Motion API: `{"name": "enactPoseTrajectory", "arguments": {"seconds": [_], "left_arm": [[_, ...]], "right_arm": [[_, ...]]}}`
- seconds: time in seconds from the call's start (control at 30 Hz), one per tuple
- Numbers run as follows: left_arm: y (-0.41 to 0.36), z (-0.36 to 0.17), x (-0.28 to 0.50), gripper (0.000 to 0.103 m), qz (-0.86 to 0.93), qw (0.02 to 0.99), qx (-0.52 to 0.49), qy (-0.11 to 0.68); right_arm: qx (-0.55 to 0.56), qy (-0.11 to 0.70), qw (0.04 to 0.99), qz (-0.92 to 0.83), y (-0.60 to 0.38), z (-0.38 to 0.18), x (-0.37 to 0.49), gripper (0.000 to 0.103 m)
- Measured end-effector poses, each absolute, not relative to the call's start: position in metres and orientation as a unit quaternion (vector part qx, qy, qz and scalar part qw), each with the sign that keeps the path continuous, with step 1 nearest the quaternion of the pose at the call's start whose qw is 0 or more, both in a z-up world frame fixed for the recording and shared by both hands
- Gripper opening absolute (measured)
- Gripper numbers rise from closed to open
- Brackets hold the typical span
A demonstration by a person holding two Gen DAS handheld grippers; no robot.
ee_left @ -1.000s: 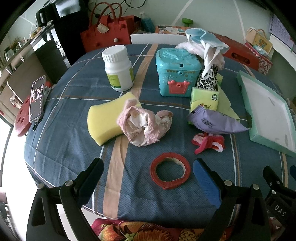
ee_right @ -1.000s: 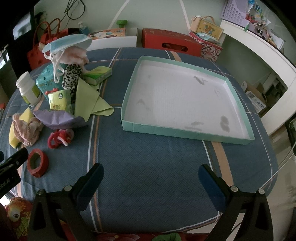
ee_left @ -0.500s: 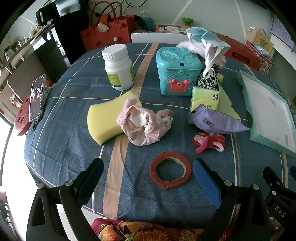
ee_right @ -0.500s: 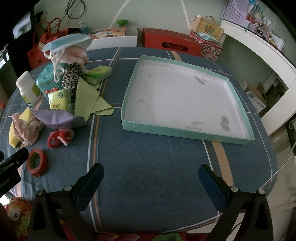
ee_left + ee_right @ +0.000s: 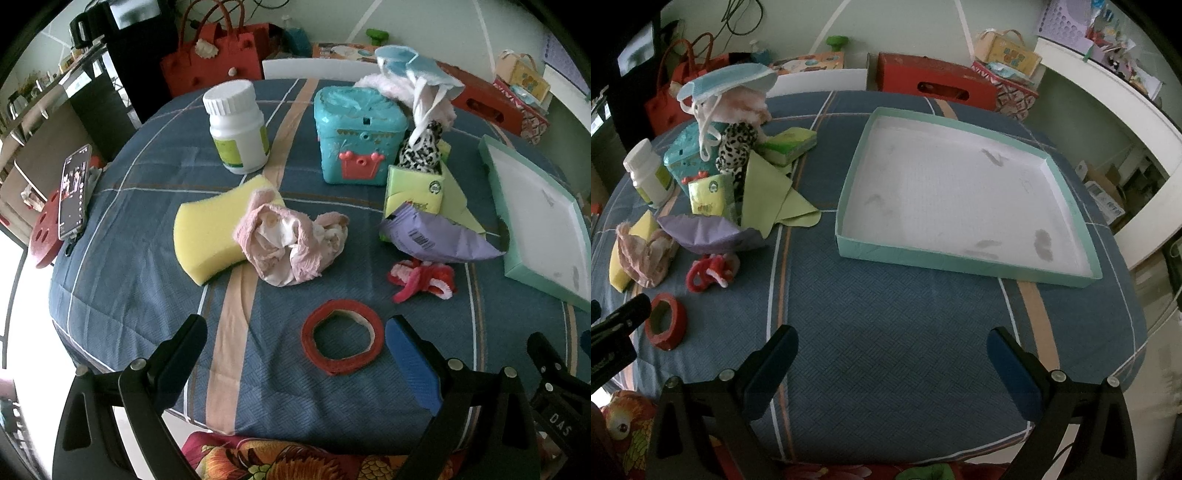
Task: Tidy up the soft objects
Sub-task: 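Grasp the red tape roll with the left tool while the right tool grasps the purple snack packet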
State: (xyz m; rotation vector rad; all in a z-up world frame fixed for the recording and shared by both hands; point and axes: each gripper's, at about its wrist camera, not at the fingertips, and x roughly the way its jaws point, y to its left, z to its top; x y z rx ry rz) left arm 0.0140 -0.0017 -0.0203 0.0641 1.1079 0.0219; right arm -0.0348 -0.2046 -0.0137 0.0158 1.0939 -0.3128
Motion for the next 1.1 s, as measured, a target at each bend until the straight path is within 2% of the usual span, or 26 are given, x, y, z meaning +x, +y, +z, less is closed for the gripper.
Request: {"name": "enactPoseTrajectory", "arguments": {"seconds": [0.27,0.57,0.63,1.1], "left_arm": [[-0.004,-0.045,0.041,0.098,0.023,0.808,0.017,0.588],[-0.02,-0.056,0.046,0.096,0.009,0.797,0.026,0.603],[-0.025,-0.06,0.048,0.088,0.006,0.793,0.025,0.609],[-0.038,-0.075,0.065,0.061,-0.016,0.787,0.004,0.617]], "right_arm": [[0.064,0.538,0.835,-0.095,-0.203,-0.019,-0.022,0.103],[0.124,0.551,0.823,-0.059,-0.198,-0.033,-0.005,0.103],[0.136,0.549,0.823,-0.058,-0.199,-0.034,-0.004,0.103],[0.174,0.543,0.821,-0.037,-0.195,-0.048,0.02,0.103]]}}
